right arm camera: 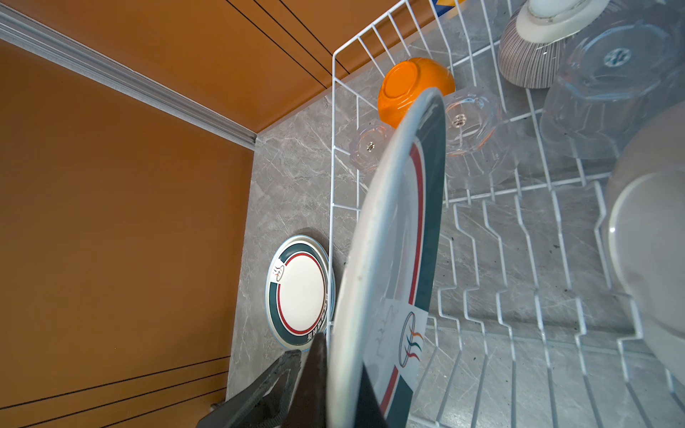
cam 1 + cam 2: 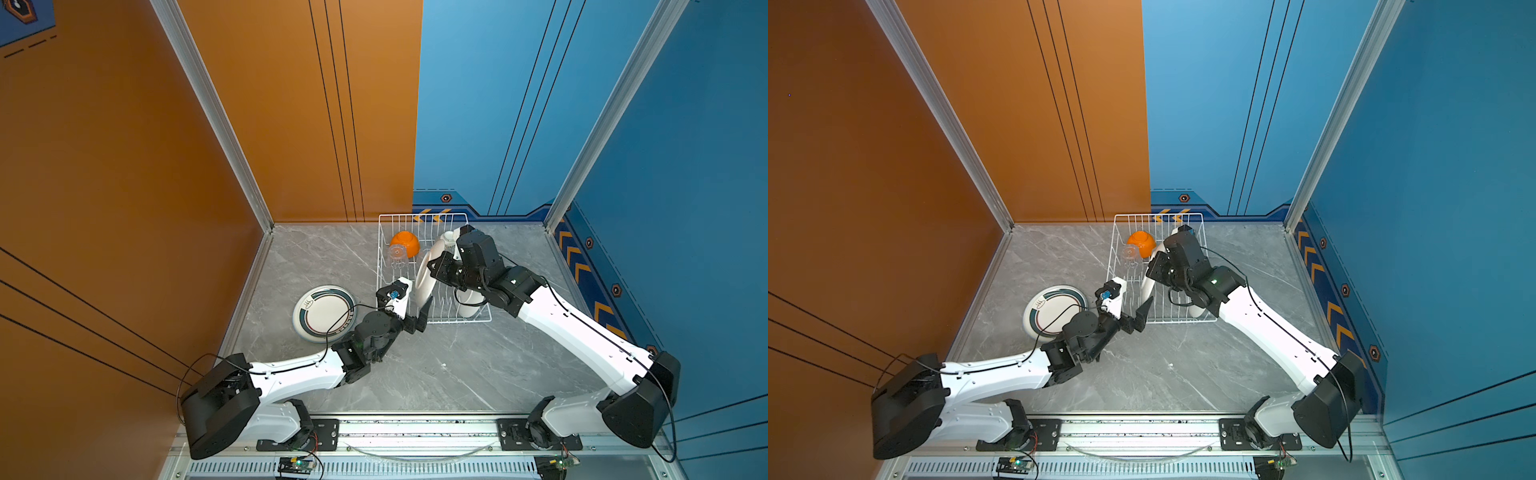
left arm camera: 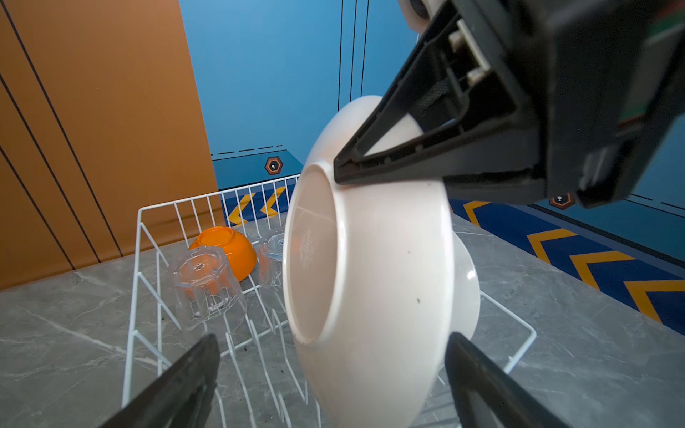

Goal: Unload the mixed dishes from the dish rack
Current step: 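Close the left gripper on the plate's rim beside the right gripper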

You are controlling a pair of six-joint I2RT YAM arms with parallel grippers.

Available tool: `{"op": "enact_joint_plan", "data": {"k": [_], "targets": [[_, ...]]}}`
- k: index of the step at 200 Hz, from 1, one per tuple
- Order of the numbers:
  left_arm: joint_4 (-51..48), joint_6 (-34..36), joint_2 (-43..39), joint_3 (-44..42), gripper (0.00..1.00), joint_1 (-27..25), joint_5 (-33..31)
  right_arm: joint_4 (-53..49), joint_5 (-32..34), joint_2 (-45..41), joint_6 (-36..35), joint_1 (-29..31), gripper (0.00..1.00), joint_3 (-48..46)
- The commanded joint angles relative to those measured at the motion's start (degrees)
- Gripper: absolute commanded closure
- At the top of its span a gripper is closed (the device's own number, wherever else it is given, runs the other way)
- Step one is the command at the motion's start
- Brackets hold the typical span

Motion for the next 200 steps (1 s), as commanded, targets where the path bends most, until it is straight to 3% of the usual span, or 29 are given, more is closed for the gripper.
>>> {"op": "enact_joint_plan", "data": {"k": [1,32,142,173,200], "targets": [[3.09,2.06,1.45,1.77,0.12,-0.43,-3.5,2.55,-0.3,-3.36,2.11,0.26,1.0,-0.52],[4.74,4.77,3.98,3.01,0.31,-0.64,-3.72,2.53,1.58,-4.8,5.21,0.0,1.0,-1.75],[7.23,10.4,8.65,6.36,0.6,-2.04,-8.99,4.44,0.44,-4.31,9.71,-0.98,1.0,-2.69],[7.18,11.52,8.43,6.29,0.76,-2.17,-11.22,6.07,-1.22,-3.65,10.98,-1.46,1.0,-2.91],[7.26,12.41,8.6,6.45,0.78,-2.26,-12.46,7.17,-1.55,-2.71,11.69,-1.74,1.0,-3.01]]}}
